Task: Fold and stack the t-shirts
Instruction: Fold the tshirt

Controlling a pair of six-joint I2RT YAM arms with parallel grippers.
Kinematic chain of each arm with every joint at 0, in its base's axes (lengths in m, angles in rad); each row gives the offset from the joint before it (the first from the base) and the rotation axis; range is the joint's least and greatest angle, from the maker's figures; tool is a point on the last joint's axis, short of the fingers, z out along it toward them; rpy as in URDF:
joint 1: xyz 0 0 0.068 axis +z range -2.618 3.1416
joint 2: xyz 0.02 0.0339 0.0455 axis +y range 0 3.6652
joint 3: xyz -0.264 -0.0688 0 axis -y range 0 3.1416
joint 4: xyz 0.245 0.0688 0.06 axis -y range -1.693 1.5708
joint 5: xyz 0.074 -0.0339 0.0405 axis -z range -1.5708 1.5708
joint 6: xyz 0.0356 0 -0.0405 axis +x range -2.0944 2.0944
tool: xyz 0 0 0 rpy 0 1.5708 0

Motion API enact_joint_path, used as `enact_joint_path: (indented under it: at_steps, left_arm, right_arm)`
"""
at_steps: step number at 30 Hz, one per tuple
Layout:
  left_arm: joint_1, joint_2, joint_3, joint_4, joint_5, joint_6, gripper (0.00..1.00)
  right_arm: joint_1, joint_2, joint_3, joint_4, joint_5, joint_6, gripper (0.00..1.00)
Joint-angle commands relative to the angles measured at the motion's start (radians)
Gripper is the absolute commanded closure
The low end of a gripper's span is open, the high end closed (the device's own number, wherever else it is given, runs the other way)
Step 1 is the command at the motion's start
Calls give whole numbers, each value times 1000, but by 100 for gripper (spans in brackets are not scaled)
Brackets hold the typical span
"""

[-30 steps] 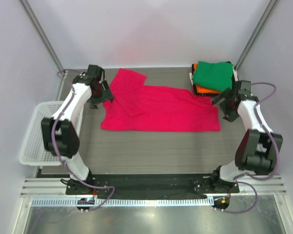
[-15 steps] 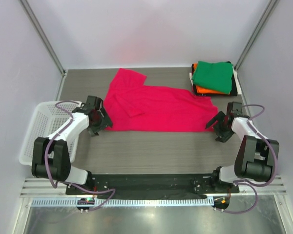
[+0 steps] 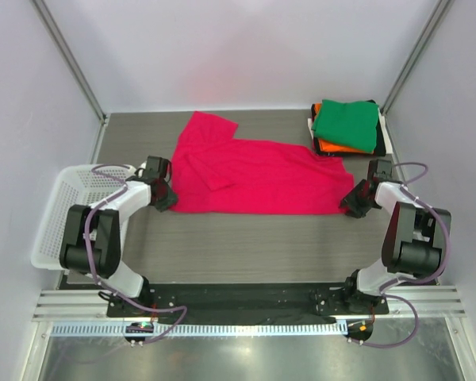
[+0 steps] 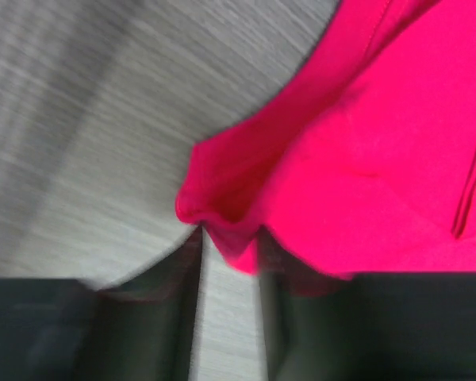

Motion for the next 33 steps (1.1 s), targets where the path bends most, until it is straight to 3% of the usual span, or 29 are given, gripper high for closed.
enact_joint_path:
  at_steps: [1,2,3,7,11,15,20,25,33]
  left_arm:
    - [-1,42,41,87,-29,-4,76]
    - [0,52,59,88,-23,-1,84]
    - [-1,71,69,90,-17,7,99]
    - [0,33,129,0,-19,16,100]
    - [-1,-82,187,-151,-71,22,100]
    - [-1,-222,149,-247,-66,12,100]
    - [0,-403,31,-355,-29,-37,100]
    - [-1,-662,-78,-490,-31,-123,99]
    - [-1,-921,-143,-661,24,-205,94]
  right_arm:
    - [1,22,32,33,40,-7,62]
    - [1,30,42,35,40,-10,65]
    - [0,34,48,30,42,-10,76]
    - [1,47,109,-20,23,-7,99]
    - [0,-19,203,-129,92,-36,99]
    - [-2,-111,195,-206,117,-38,99]
    - [-19,-225,84,-240,100,-10,99]
    - [-94,-343,-49,-238,-49,39,99]
    - [-148,-501,-173,-276,-93,80,99]
